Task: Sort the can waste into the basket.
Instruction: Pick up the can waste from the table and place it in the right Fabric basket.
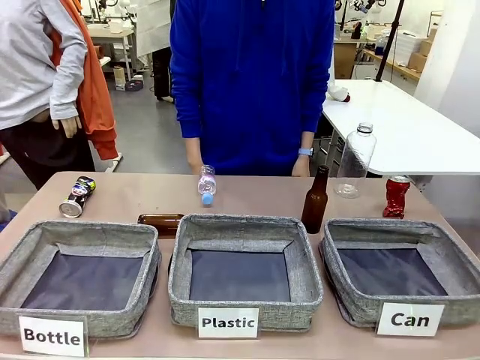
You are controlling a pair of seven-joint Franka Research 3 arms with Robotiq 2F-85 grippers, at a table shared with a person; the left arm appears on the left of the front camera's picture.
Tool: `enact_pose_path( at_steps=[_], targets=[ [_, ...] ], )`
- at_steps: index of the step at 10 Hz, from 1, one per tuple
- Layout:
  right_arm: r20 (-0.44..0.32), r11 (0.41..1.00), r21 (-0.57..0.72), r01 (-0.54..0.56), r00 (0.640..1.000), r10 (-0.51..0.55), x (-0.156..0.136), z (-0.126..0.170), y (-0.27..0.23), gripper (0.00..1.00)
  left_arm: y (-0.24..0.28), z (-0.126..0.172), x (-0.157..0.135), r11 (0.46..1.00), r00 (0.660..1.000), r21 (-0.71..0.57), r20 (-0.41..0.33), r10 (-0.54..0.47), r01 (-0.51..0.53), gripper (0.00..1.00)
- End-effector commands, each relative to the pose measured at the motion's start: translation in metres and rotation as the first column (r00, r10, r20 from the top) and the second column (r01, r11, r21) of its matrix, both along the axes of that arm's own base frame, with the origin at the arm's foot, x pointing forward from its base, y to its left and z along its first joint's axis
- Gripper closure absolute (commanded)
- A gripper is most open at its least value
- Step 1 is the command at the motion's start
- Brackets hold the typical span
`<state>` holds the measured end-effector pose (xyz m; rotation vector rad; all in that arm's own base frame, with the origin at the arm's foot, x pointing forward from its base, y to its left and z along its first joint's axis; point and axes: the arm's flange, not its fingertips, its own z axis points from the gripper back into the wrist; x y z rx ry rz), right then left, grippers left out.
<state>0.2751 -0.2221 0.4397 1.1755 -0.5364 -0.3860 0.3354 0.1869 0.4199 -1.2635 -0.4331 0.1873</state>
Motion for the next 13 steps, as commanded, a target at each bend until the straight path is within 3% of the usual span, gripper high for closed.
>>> enact_pose_path(
  at_steps=[1, 2, 3, 10, 12, 13],
  targets=[
    [0.073, 1.0, 0.001, -0.015, 0.997, 0.014, 0.032, -0.011, 0.008, 0.0, -0.037, 0.0, 0.019, 1.0, 1.0, 0.001, -0.018, 0.009, -0.009, 0.0],
    [0.105, 1.0, -0.021, -0.002, 0.994, 0.004, 0.034, -0.012, 0.013, 0.0, -0.048, 0.004, 0.019, 1.0, 0.999, 0.014, -0.017, 0.028, -0.027, 0.0],
    [0.013, 1.0, 0.019, 0.01, 1.0, -0.01, 0.014, -0.014, 0.003, 0.0, -0.007, -0.012, 0.01, 0.999, 0.999, -0.02, -0.035, 0.026, -0.027, 0.0],
    [0.013, 1.0, 0.019, 0.01, 1.0, -0.01, 0.014, -0.014, 0.003, 0.0, -0.007, -0.011, 0.007, 0.999, 0.997, -0.026, -0.055, 0.046, -0.048, 0.0],
    [0.013, 1.0, 0.019, 0.01, 1.0, -0.01, 0.014, -0.014, 0.003, 0.0, -0.015, 0.009, 0.036, 0.967, 0.987, 0.255, -0.156, 0.04, 0.001, 0.0],
    [0.013, 1.0, 0.019, 0.01, 1.0, -0.01, 0.014, -0.014, 0.003, 0.0, -0.027, 0.021, 0.057, 0.92, 0.984, 0.382, -0.178, -0.021, 0.089, 0.0]
  ],
)
